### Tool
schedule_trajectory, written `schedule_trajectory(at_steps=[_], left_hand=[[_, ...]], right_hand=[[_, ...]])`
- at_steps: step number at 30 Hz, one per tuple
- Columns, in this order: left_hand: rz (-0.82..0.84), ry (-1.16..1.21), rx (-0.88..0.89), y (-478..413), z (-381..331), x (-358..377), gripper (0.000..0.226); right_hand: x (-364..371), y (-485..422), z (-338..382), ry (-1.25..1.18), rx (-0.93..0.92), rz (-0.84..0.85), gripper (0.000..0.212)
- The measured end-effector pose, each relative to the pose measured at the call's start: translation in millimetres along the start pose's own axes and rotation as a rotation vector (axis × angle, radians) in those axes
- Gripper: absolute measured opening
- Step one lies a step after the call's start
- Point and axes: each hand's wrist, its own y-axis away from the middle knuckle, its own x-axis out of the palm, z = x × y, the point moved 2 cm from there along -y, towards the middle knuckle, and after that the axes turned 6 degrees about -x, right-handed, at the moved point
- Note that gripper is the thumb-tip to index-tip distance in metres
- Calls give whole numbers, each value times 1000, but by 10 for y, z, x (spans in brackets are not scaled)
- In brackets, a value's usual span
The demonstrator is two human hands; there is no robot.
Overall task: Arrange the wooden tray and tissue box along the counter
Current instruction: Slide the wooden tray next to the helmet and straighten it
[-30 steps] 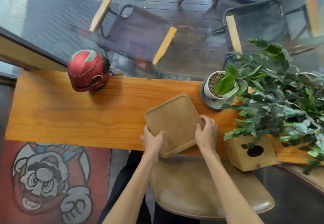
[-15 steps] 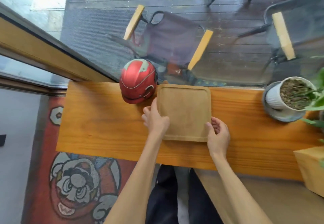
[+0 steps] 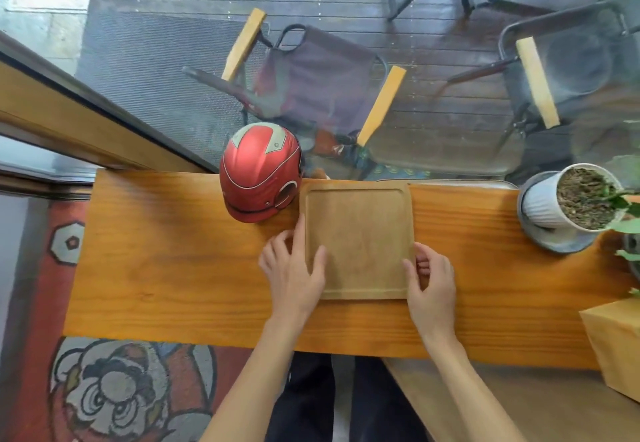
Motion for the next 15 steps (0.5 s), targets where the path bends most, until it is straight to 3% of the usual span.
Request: schedule_trajectory(at_steps=[3, 6, 15], left_hand=[[70, -269, 251, 132, 297, 104, 80], [123, -412, 416, 189, 456, 165, 96], [74, -585, 501, 122, 565, 219, 89]], right_hand=[[-51, 43, -184, 336, -311, 215, 59], [-49, 95, -340, 567, -468, 440, 76], [36, 110, -395, 640, -522, 345, 67]])
